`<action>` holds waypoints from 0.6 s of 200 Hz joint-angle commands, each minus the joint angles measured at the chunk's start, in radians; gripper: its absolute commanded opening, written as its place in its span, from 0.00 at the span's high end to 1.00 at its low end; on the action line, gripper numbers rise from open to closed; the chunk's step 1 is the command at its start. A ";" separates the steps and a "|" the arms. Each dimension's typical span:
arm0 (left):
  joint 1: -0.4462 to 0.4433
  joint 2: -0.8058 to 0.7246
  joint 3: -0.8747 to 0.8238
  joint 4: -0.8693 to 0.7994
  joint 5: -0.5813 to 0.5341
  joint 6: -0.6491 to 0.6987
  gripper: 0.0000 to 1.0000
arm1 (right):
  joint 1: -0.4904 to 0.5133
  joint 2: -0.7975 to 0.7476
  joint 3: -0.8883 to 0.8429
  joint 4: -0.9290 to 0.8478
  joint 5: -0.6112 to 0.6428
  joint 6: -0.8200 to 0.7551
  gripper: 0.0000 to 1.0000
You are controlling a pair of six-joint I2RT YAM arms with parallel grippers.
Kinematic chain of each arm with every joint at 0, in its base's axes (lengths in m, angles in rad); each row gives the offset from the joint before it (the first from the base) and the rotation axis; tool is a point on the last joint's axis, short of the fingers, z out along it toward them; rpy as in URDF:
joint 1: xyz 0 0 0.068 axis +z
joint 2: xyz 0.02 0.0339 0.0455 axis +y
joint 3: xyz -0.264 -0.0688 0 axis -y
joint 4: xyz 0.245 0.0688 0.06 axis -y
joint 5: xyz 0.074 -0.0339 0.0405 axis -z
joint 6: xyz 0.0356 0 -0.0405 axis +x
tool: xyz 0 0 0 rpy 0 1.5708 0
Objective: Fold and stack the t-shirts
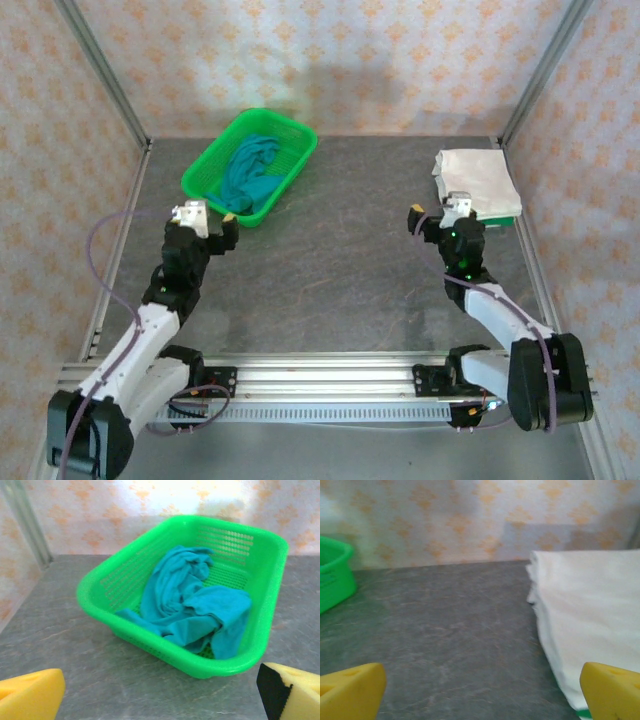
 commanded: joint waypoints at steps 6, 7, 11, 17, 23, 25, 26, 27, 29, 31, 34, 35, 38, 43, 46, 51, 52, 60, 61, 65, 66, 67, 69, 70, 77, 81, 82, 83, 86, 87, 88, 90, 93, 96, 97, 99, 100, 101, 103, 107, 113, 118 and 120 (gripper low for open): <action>-0.024 0.191 0.195 -0.167 0.039 -0.023 0.00 | 0.101 0.010 0.098 -0.128 -0.066 -0.059 0.00; -0.025 0.201 0.203 -0.170 0.035 -0.026 0.00 | 0.106 0.012 0.100 -0.129 -0.064 -0.061 0.00; -0.029 0.238 0.236 -0.184 0.028 -0.034 0.00 | 0.122 0.020 0.109 -0.133 -0.064 -0.066 0.00; -0.031 0.284 0.279 -0.198 0.031 -0.036 0.00 | 0.148 0.030 0.126 -0.142 -0.061 -0.074 0.00; -0.033 0.342 0.322 -0.213 0.036 -0.035 0.00 | 0.172 0.040 0.143 -0.154 -0.057 -0.081 0.00; -0.034 0.359 0.338 -0.219 0.037 -0.036 0.00 | 0.181 0.046 0.148 -0.159 -0.056 -0.082 0.00; -0.034 0.366 0.345 -0.223 0.037 -0.036 0.00 | 0.185 0.048 0.151 -0.161 -0.055 -0.083 0.00; -0.034 0.374 0.354 -0.227 0.037 -0.037 0.00 | 0.189 0.050 0.154 -0.163 -0.054 -0.085 0.00; -0.035 0.390 0.370 -0.234 0.036 -0.039 0.00 | 0.196 0.053 0.160 -0.167 -0.052 -0.087 0.00; -0.035 0.406 0.387 -0.242 0.035 -0.042 0.00 | 0.204 0.058 0.164 -0.171 -0.050 -0.089 0.00; -0.035 0.431 0.412 -0.254 0.035 -0.047 0.00 | 0.215 0.064 0.173 -0.176 -0.048 -0.093 0.00; -0.035 0.439 0.420 -0.258 0.035 -0.048 0.00 | 0.219 0.065 0.175 -0.179 -0.048 -0.094 0.00; -0.035 0.461 0.446 -0.274 0.035 -0.052 0.00 | 0.231 0.073 0.183 -0.186 -0.046 -0.098 0.01; -0.035 0.507 0.498 -0.308 0.035 -0.052 0.00 | 0.248 0.075 0.194 -0.196 -0.040 -0.104 0.01; -0.035 0.533 0.524 -0.330 0.033 -0.051 0.00 | 0.259 0.086 0.201 -0.200 -0.037 -0.108 0.00; -0.036 0.576 0.582 -0.370 0.029 -0.052 0.00 | 0.273 0.106 0.210 -0.207 -0.033 -0.114 0.01; -0.036 0.584 0.592 -0.377 0.028 -0.053 0.00 | 0.278 0.108 0.212 -0.208 -0.032 -0.114 0.01; -0.035 0.648 0.672 -0.433 0.032 -0.050 0.00 | 0.301 0.122 0.225 -0.217 -0.029 -0.123 0.00; -0.035 0.655 0.682 -0.439 0.035 -0.049 0.00 | 0.304 0.124 0.227 -0.218 -0.028 -0.123 0.00; -0.036 0.683 0.717 -0.461 0.042 -0.045 0.00 | 0.314 0.131 0.233 -0.223 -0.028 -0.124 0.00; -0.037 0.690 0.725 -0.466 0.044 -0.044 0.00 | 0.317 0.133 0.235 -0.224 -0.028 -0.124 0.00; -0.037 0.696 0.733 -0.470 0.044 -0.044 0.00 | 0.319 0.133 0.236 -0.225 -0.029 -0.124 0.00; -0.036 0.709 0.749 -0.480 0.047 -0.043 0.00 | 0.324 0.137 0.241 -0.227 -0.030 -0.126 0.00; -0.037 0.715 0.757 -0.485 0.048 -0.042 0.00 | 0.324 0.137 0.241 -0.227 -0.030 -0.126 0.00; -0.043 0.753 0.807 -0.513 0.056 -0.034 0.00 | 0.337 0.145 0.249 -0.232 -0.032 -0.124 0.00; -0.047 0.776 0.834 -0.526 0.059 -0.027 0.00 | 0.343 0.151 0.254 -0.233 -0.035 -0.119 0.00; -0.048 0.781 0.840 -0.529 0.059 -0.025 0.00 | 0.343 0.152 0.254 -0.233 -0.035 -0.120 0.01; -0.049 0.785 0.846 -0.533 0.060 -0.024 0.00 | 0.344 0.153 0.255 -0.233 -0.036 -0.119 0.01; -0.052 0.799 0.866 -0.544 0.059 -0.020 0.00 | 0.348 0.157 0.258 -0.233 -0.038 -0.116 0.01; -0.052 0.805 0.873 -0.547 0.059 -0.018 0.00 | 0.349 0.158 0.258 -0.233 -0.038 -0.115 0.01; -0.053 0.811 0.880 -0.551 0.059 -0.017 0.00 | 0.350 0.160 0.259 -0.233 -0.038 -0.114 0.01; -0.054 0.823 0.894 -0.560 0.059 -0.015 0.00 | 0.353 0.161 0.261 -0.233 -0.039 -0.113 0.01; -0.056 0.840 0.915 -0.573 0.058 -0.011 0.00 | 0.354 0.164 0.263 -0.233 -0.039 -0.110 0.00; -0.057 0.858 0.937 -0.588 0.058 -0.009 0.00 | 0.357 0.167 0.266 -0.233 -0.039 -0.107 0.00; -0.058 0.864 0.945 -0.593 0.058 -0.009 0.00 | 0.357 0.167 0.266 -0.233 -0.039 -0.106 0.00; -0.058 0.876 0.960 -0.604 0.057 -0.007 0.00 | 0.359 0.169 0.267 -0.233 -0.039 -0.103 0.00; -0.058 0.882 0.969 -0.609 0.057 -0.007 0.00 | 0.359 0.171 0.267 -0.233 -0.039 -0.101 0.00; -0.058 0.888 0.977 -0.615 0.057 -0.005 0.00 | 0.359 0.171 0.268 -0.233 -0.039 -0.101 0.01; -0.059 0.901 0.992 -0.628 0.059 -0.004 0.00 | 0.361 0.173 0.269 -0.233 -0.041 -0.099 0.00; -0.060 0.924 1.022 -0.648 0.058 0.000 0.00 | 0.362 0.176 0.271 -0.233 -0.042 -0.096 0.00; -0.060 0.956 1.066 -0.681 0.054 0.002 0.00 | 0.365 0.178 0.273 -0.234 -0.042 -0.094 0.00; -0.061 0.980 1.098 -0.703 0.054 0.003 0.00 | 0.367 0.181 0.275 -0.236 -0.042 -0.094 0.01; -0.063 0.988 1.110 -0.710 0.056 0.003 0.00 | 0.368 0.182 0.276 -0.237 -0.042 -0.094 0.01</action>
